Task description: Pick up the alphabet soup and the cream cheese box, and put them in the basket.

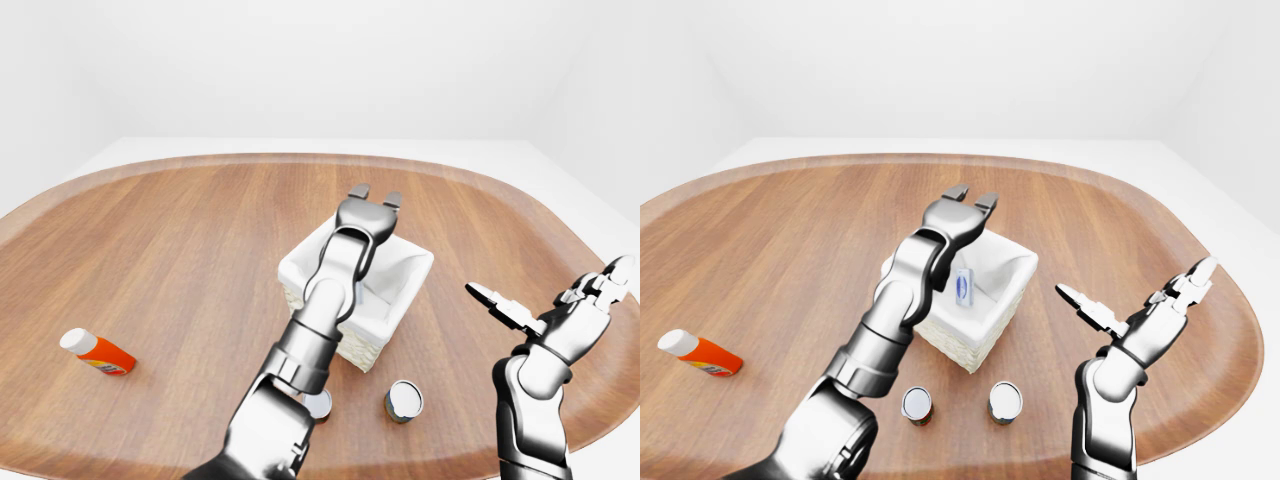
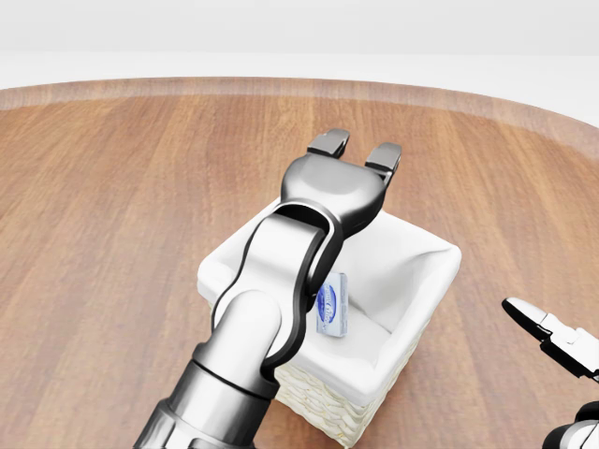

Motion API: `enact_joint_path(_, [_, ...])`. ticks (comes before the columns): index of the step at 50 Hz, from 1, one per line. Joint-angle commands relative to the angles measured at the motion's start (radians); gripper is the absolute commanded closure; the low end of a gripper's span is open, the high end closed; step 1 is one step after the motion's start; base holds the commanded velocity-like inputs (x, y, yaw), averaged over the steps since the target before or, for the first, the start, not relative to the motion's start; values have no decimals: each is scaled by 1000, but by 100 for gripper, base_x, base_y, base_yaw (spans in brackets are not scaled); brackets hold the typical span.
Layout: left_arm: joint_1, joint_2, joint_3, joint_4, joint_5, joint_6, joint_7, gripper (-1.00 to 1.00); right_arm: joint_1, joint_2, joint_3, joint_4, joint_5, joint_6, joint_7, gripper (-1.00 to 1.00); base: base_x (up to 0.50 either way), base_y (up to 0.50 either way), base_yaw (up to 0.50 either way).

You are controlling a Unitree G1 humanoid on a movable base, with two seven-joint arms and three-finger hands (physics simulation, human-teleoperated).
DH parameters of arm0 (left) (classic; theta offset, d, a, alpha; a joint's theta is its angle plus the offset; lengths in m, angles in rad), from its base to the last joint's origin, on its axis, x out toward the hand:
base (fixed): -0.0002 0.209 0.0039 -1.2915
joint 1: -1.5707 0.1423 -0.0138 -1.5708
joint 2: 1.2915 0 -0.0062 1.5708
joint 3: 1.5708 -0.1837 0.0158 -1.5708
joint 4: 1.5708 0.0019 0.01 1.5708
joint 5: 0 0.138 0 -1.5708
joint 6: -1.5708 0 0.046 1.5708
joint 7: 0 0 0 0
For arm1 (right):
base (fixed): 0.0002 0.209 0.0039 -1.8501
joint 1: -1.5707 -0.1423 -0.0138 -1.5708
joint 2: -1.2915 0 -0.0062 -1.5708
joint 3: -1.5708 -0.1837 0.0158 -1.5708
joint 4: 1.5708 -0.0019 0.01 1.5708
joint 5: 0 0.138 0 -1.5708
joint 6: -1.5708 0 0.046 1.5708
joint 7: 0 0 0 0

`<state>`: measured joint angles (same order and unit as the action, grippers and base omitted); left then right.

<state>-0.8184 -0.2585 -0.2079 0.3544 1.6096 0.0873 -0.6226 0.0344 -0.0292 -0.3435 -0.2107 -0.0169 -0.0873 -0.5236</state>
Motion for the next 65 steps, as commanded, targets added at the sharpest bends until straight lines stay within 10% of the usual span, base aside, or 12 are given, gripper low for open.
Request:
enact_joint_path(1, [18, 14, 6, -125, 31, 0, -76, -100, 3, 2, 2, -11, -5, 0, 0, -100, 0, 0, 0])
enact_joint_path(33, [-19, 201, 140, -652, -24, 0, -76, -100, -6, -1, 0, 5, -2, 0, 0, -100, 0, 0, 0])
enact_joint_path(65, [219, 470, 334, -936, -198, 0, -76, -100, 0, 1, 1, -2, -8, 0, 0, -100, 0, 0, 0])
